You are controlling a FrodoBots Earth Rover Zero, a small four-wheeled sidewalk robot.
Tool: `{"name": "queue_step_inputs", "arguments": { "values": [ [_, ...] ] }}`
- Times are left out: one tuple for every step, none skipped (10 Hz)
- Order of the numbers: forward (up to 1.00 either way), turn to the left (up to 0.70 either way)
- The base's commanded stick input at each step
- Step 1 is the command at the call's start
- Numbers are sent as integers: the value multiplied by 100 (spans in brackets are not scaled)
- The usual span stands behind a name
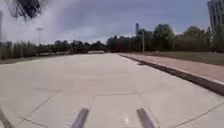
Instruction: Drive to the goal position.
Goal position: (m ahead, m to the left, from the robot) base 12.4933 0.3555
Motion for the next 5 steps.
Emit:
{"name": "queue_step_inputs", "arguments": {
  "values": [
    [100,0],
    [100,0],
    [100,0],
    [100,0],
    [100,0]
  ]
}}
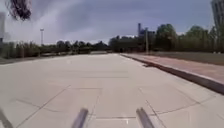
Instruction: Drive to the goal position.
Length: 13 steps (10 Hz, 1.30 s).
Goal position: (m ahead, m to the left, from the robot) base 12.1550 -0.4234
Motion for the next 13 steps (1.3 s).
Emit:
{"name": "queue_step_inputs", "arguments": {
  "values": [
    [100,0],
    [100,0],
    [100,-21],
    [100,-38],
    [100,-35],
    [100,-8],
    [100,0],
    [100,0],
    [100,0],
    [100,-5],
    [100,-39],
    [100,-40],
    [100,-39]
  ]
}}
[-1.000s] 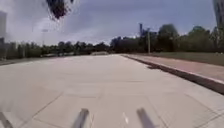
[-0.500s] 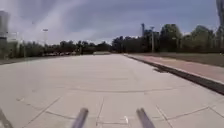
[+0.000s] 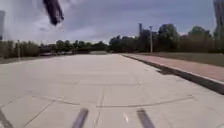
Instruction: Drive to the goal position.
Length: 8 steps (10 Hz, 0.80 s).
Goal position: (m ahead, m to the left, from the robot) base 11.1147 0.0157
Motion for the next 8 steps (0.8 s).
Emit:
{"name": "queue_step_inputs", "arguments": {
  "values": [
    [100,-37],
    [100,-12],
    [100,0],
    [100,0],
    [100,0],
    [100,-15],
    [100,-39],
    [100,-38]
  ]
}}
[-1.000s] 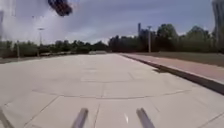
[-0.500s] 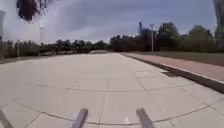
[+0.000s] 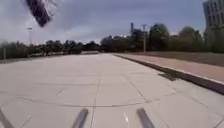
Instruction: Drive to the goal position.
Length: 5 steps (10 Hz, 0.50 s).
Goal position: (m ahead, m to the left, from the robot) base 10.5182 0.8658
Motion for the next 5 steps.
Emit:
{"name": "queue_step_inputs", "arguments": {
  "values": [
    [100,-35],
    [100,-30],
    [100,-4],
    [100,0],
    [100,0]
  ]
}}
